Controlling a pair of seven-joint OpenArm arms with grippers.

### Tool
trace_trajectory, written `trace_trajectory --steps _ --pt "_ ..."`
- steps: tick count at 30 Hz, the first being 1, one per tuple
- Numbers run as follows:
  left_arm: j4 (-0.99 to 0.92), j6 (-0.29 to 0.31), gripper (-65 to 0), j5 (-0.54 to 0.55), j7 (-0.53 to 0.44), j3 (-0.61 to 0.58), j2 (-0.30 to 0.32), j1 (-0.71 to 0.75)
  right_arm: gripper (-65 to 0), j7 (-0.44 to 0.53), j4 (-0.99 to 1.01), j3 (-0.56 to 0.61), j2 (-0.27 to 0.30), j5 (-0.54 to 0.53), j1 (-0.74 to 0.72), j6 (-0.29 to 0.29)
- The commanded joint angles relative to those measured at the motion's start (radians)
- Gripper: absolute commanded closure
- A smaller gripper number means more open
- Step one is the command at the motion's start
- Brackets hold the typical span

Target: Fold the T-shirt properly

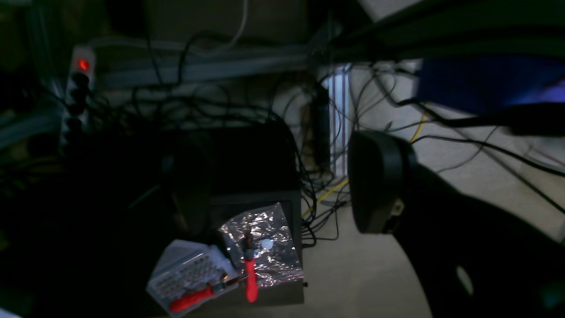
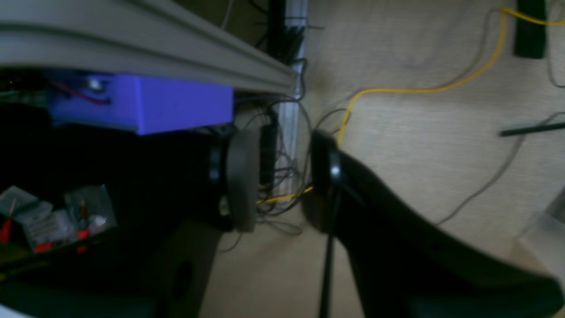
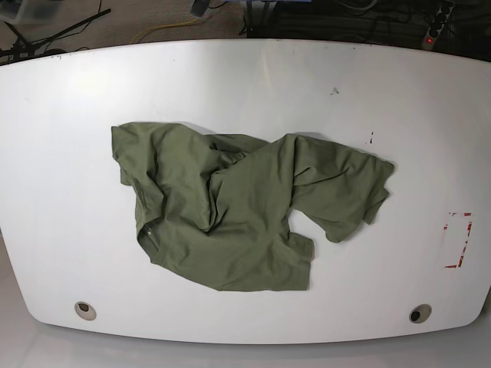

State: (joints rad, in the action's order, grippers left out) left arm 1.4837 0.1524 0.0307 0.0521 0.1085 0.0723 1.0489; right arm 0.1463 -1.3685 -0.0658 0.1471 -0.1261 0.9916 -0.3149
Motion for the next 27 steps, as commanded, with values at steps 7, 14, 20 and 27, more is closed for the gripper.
trace_trajectory --steps 7,14,20,27 --pt "0.323 -0.009 -43.5 0.002 -0.013 0.032 -0.001 0.215 -18.1 0.014 -0.288 -0.01 0.075 -0.151 0.206 0.001" --pt "0.507 -0.009 -43.3 0.002 -0.013 0.059 0.008 0.26 -18.1 0.014 -0.434 -0.059 0.085 -0.254 0.278 0.001" --pt "0.527 -0.009 -43.6 0.002 -0.016 0.144 0.005 0.232 -18.1 0.014 -0.524 -0.075 0.087 -0.315 0.25 0.001" --pt "0.525 -0.007 -44.2 0.002 -0.013 0.176 0.008 0.097 -18.4 0.014 -0.593 -0.119 0.087 -0.366 0.177 0.001"
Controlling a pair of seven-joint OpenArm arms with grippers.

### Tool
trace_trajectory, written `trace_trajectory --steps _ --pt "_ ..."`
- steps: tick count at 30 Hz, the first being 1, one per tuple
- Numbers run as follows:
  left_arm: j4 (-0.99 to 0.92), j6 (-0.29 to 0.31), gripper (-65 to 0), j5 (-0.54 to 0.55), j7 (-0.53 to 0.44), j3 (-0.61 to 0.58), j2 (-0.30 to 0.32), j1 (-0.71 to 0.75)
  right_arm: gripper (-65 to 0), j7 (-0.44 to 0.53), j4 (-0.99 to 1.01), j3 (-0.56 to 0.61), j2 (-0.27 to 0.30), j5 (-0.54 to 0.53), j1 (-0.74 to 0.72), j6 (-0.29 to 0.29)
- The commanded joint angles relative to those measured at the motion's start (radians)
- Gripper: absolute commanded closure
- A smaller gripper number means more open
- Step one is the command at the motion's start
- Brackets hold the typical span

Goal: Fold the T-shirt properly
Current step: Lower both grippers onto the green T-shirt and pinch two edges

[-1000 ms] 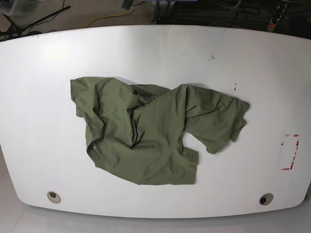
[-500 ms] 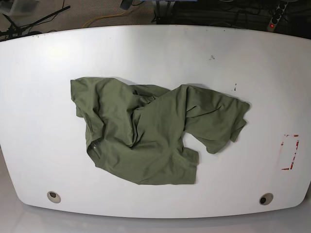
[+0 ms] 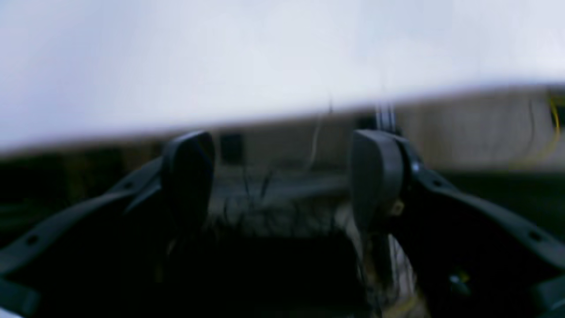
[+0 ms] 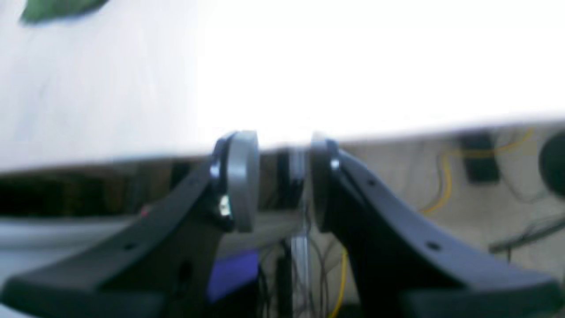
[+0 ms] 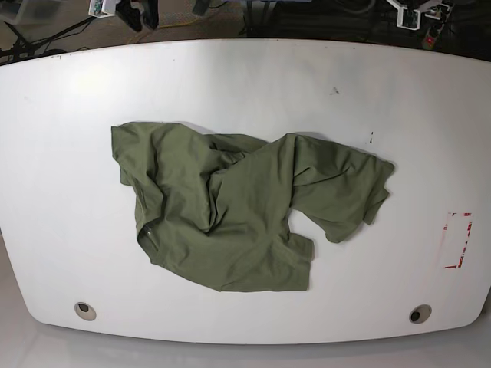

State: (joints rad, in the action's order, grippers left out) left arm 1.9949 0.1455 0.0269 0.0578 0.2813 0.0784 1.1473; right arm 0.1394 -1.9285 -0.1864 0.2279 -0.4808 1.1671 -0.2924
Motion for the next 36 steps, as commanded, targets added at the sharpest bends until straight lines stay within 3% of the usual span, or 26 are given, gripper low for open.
trace_trajectory --steps 1,8,15,26,36 --pt "0.014 -0.001 -44.3 0.006 -0.017 0.005 0.002 -0.017 -18.4 0.021 -0.039 0.0 0.006 -0.011 -0.011 -0.021" --pt "0.014 -0.001 -55.8 0.003 0.0 0.016 0.002 -0.119 -19.2 0.019 -0.044 0.0 0.014 -0.006 -0.106 -0.021" --pt "0.014 -0.001 -56.1 0.003 0.129 0.019 -0.001 -0.209 -38.0 -0.156 -0.042 -0.017 0.015 -0.005 -0.235 -0.023" --pt "0.014 -0.002 -56.1 0.005 0.139 0.019 -0.035 -0.283 -37.7 -0.481 -0.039 -0.045 0.017 -0.005 -0.546 -0.028" --pt "0.014 -0.002 -56.4 0.0 0.139 0.019 -0.076 -0.318 -37.7 -0.762 0.025 -0.078 0.071 -0.005 -0.892 -0.028"
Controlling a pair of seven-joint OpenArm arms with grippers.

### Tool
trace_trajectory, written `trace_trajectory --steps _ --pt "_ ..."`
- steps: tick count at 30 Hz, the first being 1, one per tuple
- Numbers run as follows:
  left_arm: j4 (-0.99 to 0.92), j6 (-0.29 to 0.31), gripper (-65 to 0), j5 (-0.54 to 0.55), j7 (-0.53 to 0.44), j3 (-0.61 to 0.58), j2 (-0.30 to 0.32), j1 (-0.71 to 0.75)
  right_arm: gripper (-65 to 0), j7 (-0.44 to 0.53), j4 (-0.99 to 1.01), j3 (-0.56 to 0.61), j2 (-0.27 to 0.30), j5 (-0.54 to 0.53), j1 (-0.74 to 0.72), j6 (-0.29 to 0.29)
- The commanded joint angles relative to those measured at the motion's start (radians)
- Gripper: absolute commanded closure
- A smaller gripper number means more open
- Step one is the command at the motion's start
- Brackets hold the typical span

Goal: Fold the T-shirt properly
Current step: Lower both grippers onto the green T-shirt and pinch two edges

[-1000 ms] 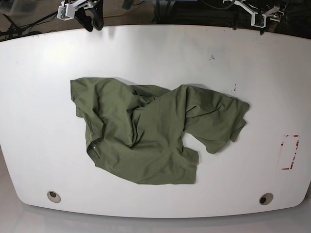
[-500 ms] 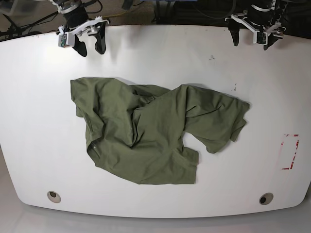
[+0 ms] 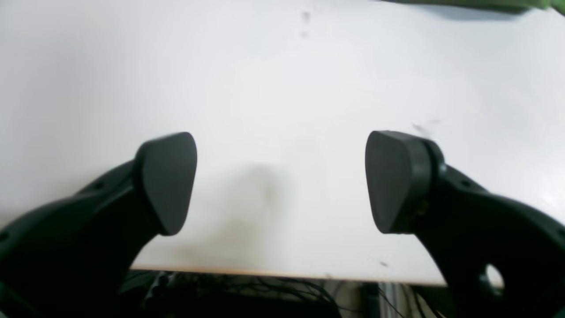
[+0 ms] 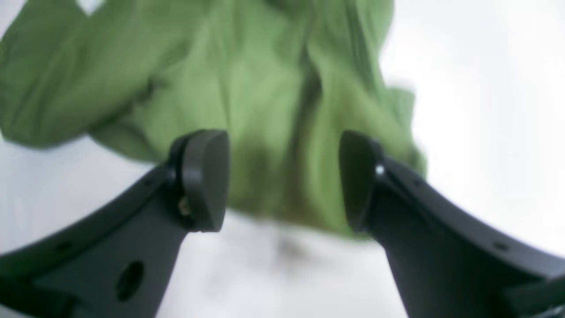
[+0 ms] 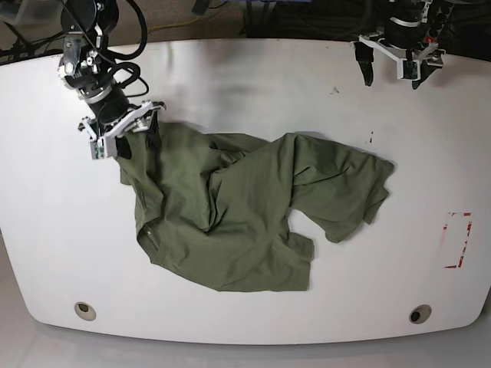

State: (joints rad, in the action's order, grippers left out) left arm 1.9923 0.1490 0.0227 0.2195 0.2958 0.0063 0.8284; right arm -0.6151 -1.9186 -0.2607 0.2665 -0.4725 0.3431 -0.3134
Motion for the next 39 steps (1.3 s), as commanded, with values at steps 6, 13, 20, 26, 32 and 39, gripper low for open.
trace_trajectory --steps 6,13,20,26,32,39 --pt "0.017 -0.006 -56.4 0.006 -0.022 0.004 0.001 -0.025 -37.7 -0.039 0.172 0.004 0.069 -0.013 -0.229 -0.007" --pt "0.017 -0.006 -56.4 0.006 -0.022 0.004 0.002 -0.037 -41.2 -0.052 0.393 0.005 0.092 -0.015 -0.385 -0.017" --pt "0.015 -0.006 -56.4 0.003 -0.022 0.004 0.002 -0.065 -49.3 -0.052 0.578 0.005 0.092 -0.013 -0.502 -0.129" --pt "0.015 -0.006 -56.1 0.003 -0.021 0.004 0.004 -0.088 -49.3 -0.044 0.767 0.005 0.087 0.019 -0.594 -0.197" --pt "0.015 -0.006 -56.1 0.001 0.054 0.004 0.004 -0.137 -42.0 -0.044 0.844 0.004 0.029 0.169 -0.652 -0.283" --pt "0.015 -0.006 -56.3 0.001 0.143 0.044 0.001 -0.229 -27.9 -0.021 0.842 0.001 -0.022 0.291 -0.655 -0.297"
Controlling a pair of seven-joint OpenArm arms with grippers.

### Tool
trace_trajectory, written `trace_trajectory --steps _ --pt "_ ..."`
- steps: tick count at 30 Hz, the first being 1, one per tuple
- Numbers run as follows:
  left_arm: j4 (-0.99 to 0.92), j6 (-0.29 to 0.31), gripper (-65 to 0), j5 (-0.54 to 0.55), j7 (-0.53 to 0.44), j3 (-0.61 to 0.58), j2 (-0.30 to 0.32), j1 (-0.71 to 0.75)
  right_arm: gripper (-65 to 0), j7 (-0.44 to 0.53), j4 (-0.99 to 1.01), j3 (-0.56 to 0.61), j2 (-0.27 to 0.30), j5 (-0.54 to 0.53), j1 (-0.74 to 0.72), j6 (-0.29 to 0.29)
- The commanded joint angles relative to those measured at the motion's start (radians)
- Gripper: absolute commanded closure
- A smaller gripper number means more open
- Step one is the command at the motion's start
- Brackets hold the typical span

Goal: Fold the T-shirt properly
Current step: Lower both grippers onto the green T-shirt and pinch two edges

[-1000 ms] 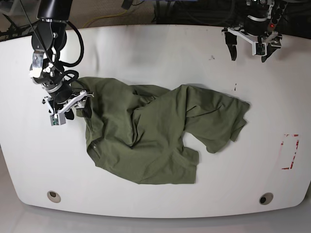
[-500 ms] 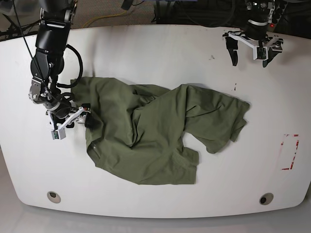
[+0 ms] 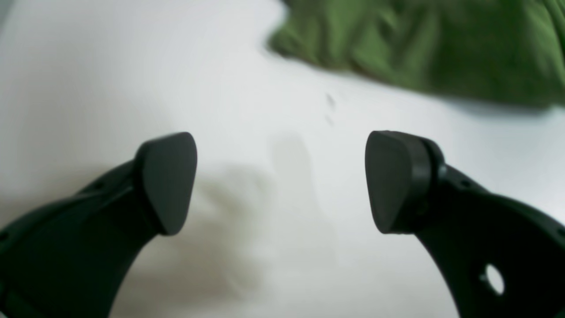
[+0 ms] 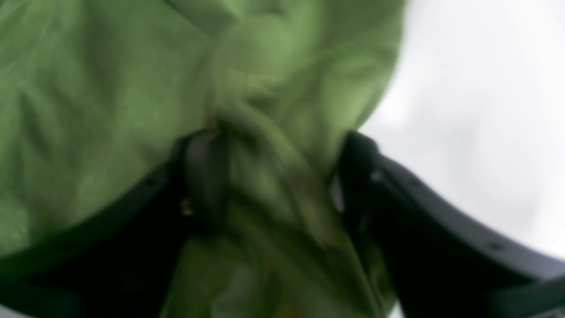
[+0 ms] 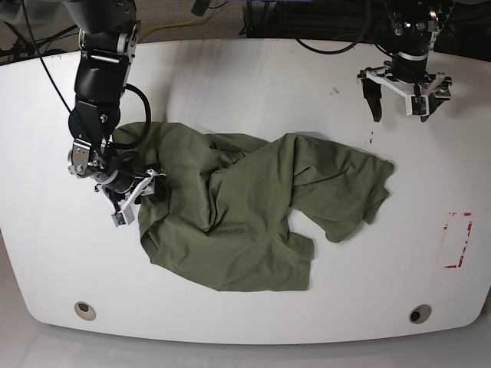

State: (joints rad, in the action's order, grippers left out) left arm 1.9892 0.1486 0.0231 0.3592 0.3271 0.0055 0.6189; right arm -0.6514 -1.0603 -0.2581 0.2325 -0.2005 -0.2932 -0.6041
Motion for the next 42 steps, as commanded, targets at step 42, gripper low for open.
trace_trajectory --steps 42 --pt "-0.555 0.24 -52.9 0.001 0.334 -0.066 0.087 -0.669 0.0 -0.008 -0.427 -0.008 0.006 0.039 0.16 0.0"
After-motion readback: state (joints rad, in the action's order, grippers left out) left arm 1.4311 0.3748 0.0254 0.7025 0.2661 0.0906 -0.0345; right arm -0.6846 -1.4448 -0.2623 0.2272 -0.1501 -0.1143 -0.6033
